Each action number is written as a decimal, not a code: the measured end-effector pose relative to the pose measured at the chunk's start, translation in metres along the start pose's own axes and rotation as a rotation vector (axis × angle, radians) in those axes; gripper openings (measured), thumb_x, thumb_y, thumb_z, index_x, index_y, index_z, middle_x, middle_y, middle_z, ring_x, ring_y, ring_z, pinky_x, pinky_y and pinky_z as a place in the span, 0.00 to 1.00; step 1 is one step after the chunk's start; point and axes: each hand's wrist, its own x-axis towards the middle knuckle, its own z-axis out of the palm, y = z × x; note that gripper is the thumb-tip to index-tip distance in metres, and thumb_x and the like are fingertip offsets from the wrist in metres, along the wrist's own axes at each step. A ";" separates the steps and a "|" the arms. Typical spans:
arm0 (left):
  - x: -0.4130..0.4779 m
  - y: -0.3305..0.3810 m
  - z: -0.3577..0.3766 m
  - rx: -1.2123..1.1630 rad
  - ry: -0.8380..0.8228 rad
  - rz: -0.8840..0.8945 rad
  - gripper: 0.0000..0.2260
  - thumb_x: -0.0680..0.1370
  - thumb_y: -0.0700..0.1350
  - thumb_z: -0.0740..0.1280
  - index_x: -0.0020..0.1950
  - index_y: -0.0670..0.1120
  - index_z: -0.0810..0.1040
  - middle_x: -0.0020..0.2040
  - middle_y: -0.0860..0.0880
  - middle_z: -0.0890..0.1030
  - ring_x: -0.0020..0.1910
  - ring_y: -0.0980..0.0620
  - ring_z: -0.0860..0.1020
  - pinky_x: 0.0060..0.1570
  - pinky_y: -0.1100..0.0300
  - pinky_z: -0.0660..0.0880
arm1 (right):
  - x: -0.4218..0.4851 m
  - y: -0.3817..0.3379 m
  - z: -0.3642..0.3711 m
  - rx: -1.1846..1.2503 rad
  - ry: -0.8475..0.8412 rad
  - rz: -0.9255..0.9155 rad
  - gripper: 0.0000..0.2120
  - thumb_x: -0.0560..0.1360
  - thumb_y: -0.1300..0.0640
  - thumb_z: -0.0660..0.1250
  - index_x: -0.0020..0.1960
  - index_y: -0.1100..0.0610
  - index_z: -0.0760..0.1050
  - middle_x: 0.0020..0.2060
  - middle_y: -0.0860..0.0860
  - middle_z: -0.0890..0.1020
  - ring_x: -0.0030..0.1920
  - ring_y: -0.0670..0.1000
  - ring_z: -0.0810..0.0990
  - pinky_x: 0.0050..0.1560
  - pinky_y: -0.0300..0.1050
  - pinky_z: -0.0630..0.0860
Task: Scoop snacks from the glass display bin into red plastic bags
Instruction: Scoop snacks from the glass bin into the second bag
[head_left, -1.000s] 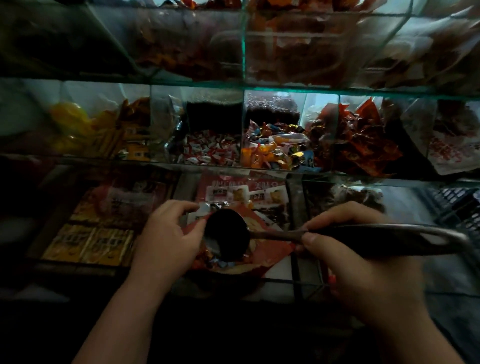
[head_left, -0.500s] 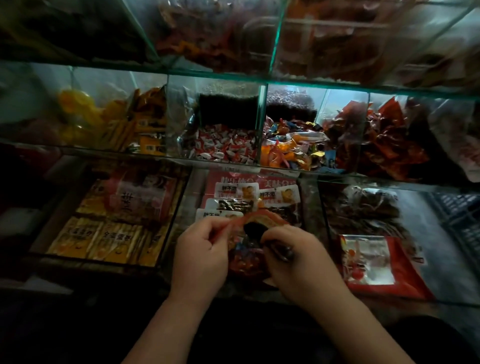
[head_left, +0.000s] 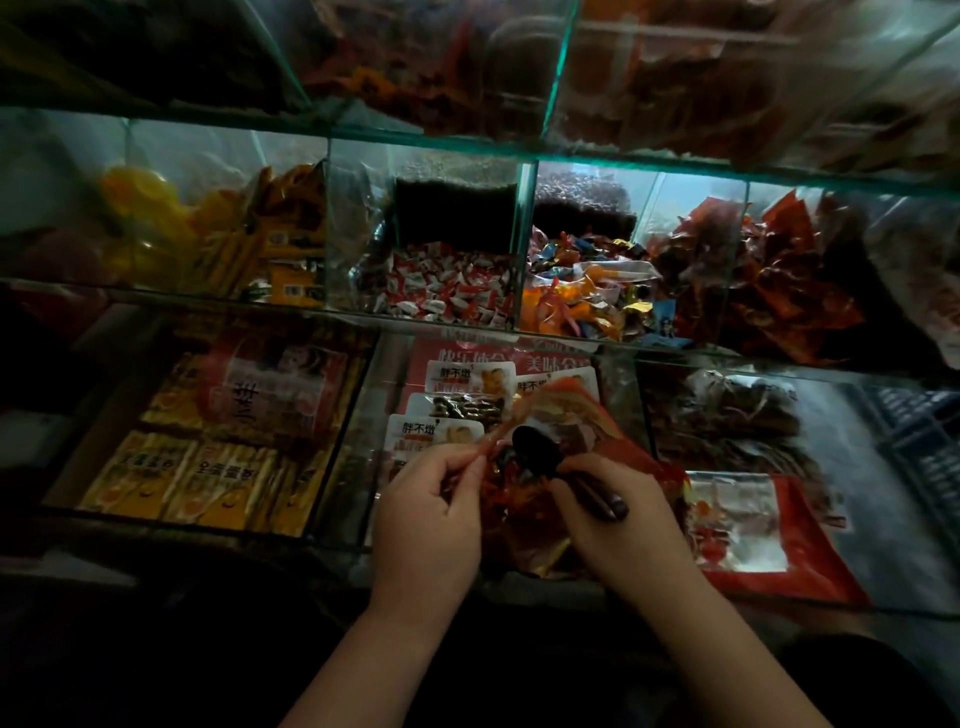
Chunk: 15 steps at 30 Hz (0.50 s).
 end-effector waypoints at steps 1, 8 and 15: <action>-0.001 0.002 0.000 0.010 0.001 0.021 0.09 0.80 0.44 0.70 0.46 0.60 0.83 0.47 0.65 0.82 0.48 0.65 0.80 0.45 0.62 0.79 | 0.000 0.000 0.001 0.004 0.005 0.008 0.03 0.76 0.55 0.73 0.47 0.47 0.82 0.38 0.39 0.82 0.45 0.34 0.80 0.40 0.23 0.71; -0.005 0.009 0.008 0.052 -0.020 0.049 0.10 0.80 0.45 0.71 0.44 0.62 0.81 0.46 0.67 0.82 0.46 0.67 0.80 0.42 0.71 0.76 | 0.005 -0.003 0.011 0.298 0.024 0.318 0.07 0.74 0.49 0.71 0.39 0.38 0.83 0.37 0.33 0.84 0.39 0.34 0.82 0.38 0.28 0.75; -0.002 0.007 -0.006 0.054 0.044 -0.029 0.08 0.80 0.46 0.71 0.43 0.58 0.81 0.43 0.64 0.82 0.42 0.64 0.81 0.35 0.71 0.75 | -0.017 -0.004 0.018 0.611 0.091 0.486 0.11 0.67 0.39 0.70 0.41 0.45 0.85 0.34 0.44 0.87 0.36 0.41 0.85 0.37 0.42 0.84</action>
